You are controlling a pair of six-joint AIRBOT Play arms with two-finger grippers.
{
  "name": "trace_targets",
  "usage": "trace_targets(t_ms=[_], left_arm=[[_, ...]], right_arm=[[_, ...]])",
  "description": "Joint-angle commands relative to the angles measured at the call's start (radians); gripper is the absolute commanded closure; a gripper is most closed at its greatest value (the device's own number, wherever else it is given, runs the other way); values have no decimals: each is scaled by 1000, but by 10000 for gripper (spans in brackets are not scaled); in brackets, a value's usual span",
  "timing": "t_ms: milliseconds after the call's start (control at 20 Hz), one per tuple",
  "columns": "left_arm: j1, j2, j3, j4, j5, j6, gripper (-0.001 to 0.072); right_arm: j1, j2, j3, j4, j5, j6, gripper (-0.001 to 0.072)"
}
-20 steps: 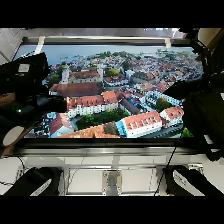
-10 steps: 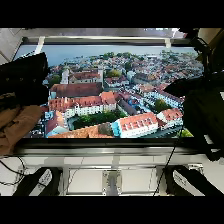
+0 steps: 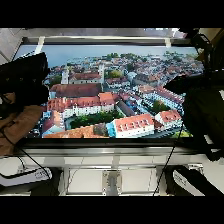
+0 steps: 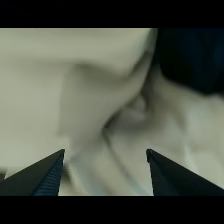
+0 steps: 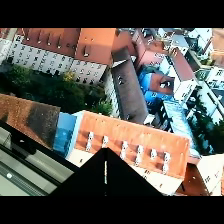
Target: Fold the clothes and pants, and hang the long-sleeved shirts on hangers.
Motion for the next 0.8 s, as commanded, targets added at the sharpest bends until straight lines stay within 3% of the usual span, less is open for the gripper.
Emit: trace_targets(t_ms=[0,250,300,350,400,450,650,750], left_arm=[[7,-118,78,-8,0,12,86],[7,-144,85,165,30,14,89],[7,-144,85,206,30,14,128],[8,-144,85,231,30,15,341],[7,-144,85,245,29,15,643],[7,-143,85,248,17,25,689],[-11,-123,148,247,-190,76,690],[-36,-59,193,246,-302,141,690]], right_arm=[[1,0,0,0,-3,2,696],[1,-2,0,0,-4,2,696],[1,-3,0,0,-4,2,696],[1,-6,0,0,-5,2,696],[1,-7,0,0,-10,2,696],[1,-8,0,-1,-16,2,696],[1,-2,2,-48,-11,2,696],[1,-2,35,-141,71,1,696]])
